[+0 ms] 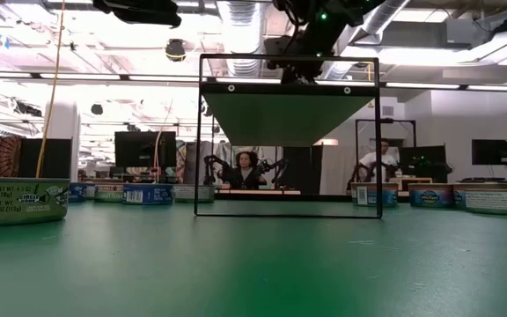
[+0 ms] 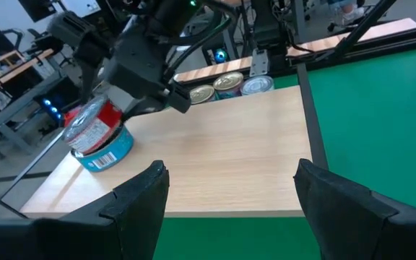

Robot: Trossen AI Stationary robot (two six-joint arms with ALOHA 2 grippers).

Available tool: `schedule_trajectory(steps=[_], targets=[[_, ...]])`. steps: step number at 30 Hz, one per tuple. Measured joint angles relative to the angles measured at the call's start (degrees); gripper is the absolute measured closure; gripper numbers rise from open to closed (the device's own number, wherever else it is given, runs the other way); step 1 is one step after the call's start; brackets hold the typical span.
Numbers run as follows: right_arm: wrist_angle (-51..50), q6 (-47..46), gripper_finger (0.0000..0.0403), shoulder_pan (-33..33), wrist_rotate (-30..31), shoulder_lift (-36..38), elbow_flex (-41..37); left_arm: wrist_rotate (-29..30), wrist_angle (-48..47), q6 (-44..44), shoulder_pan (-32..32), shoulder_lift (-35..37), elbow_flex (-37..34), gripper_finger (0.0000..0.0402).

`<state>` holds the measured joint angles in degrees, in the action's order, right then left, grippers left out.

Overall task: Stack canned seafood by type on shelf
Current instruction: Stack the red tuna can on top of the light blue tuna can on the shelf, then put the blue tuna can on the shelf

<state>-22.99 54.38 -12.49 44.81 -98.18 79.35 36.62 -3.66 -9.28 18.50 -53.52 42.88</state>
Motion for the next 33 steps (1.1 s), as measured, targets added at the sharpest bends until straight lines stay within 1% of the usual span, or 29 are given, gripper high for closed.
schedule_trajectory(steps=[4,8,13,17,24,29,33], targets=[[-1.85,-1.31,0.0112,-0.9,0.39,0.14,0.0,0.0,0.0,0.03,0.0,0.0,0.0,0.0113],[-1.93,-2.81,0.0112,-1.4,-1.09,0.89,0.1,0.0,0.07,0.03,0.0,0.0,0.0,0.0113],[-4.08,-3.73,0.0112,-1.32,-1.36,0.87,1.67,-0.09,0.16,-0.04,0.0,0.0,0.0,0.0113],[-6.67,-4.85,0.0113,0.02,-1.23,0.87,3.49,-0.13,0.01,-0.08,0.0,0.0,0.0,0.0113],[-8.27,-5.91,0.0113,-1.25,-1.32,0.87,4.66,-0.24,0.12,0.01,0.05,0.0,0.0,0.0113],[-8.28,-5.93,0.0113,-0.32,-1.21,0.87,4.66,-0.24,0.11,0.03,0.07,0.0,0.0,0.0113],[-8.78,-6.77,0.0113,0.64,1.73,0.86,4.66,-0.23,0.01,0.08,0.07,0.0,0.0,0.0113]])
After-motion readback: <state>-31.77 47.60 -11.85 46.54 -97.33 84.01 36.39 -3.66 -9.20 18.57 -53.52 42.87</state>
